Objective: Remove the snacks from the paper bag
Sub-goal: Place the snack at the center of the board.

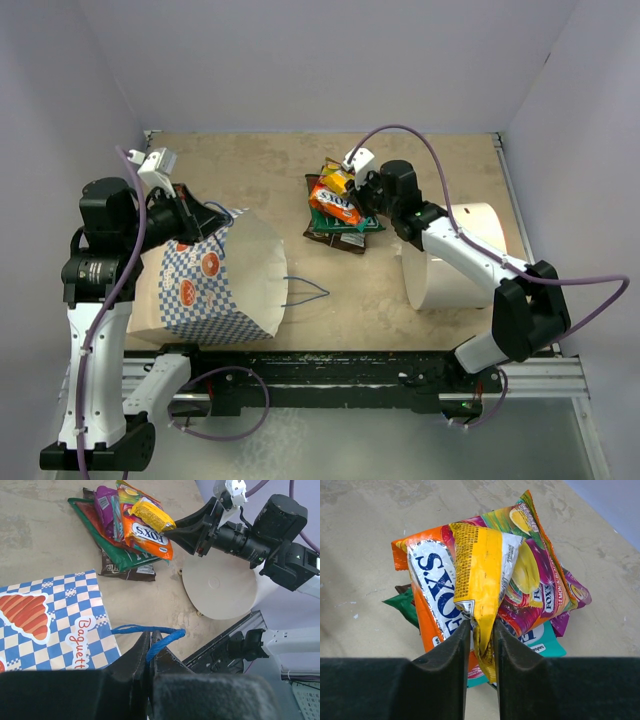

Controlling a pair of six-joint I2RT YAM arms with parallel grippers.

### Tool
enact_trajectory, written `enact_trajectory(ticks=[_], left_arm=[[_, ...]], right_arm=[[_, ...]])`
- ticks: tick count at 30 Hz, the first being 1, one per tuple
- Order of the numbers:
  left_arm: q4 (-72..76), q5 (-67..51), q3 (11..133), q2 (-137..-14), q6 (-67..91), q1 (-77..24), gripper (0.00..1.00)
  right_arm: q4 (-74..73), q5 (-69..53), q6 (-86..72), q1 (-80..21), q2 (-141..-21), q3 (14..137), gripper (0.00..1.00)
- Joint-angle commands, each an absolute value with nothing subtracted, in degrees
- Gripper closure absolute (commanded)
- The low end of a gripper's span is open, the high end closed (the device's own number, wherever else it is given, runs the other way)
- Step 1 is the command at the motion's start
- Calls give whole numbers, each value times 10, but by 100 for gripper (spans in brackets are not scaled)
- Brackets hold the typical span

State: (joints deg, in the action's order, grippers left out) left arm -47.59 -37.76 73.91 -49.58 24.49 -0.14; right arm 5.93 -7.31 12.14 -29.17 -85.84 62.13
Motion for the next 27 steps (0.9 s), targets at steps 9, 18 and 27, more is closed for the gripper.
enact_trajectory(ticks=[9, 18, 27], left_arm=[[-444, -387, 741, -491, 243, -3, 100], [-443, -378, 742, -492, 245, -3, 100], [-461, -359, 747, -493, 243, -3, 100]], right_arm=[[40, -89, 130, -289, -827, 645, 55], [17, -85, 146, -289, -796, 640, 32], [-2, -107, 193, -290, -740, 658, 18]])
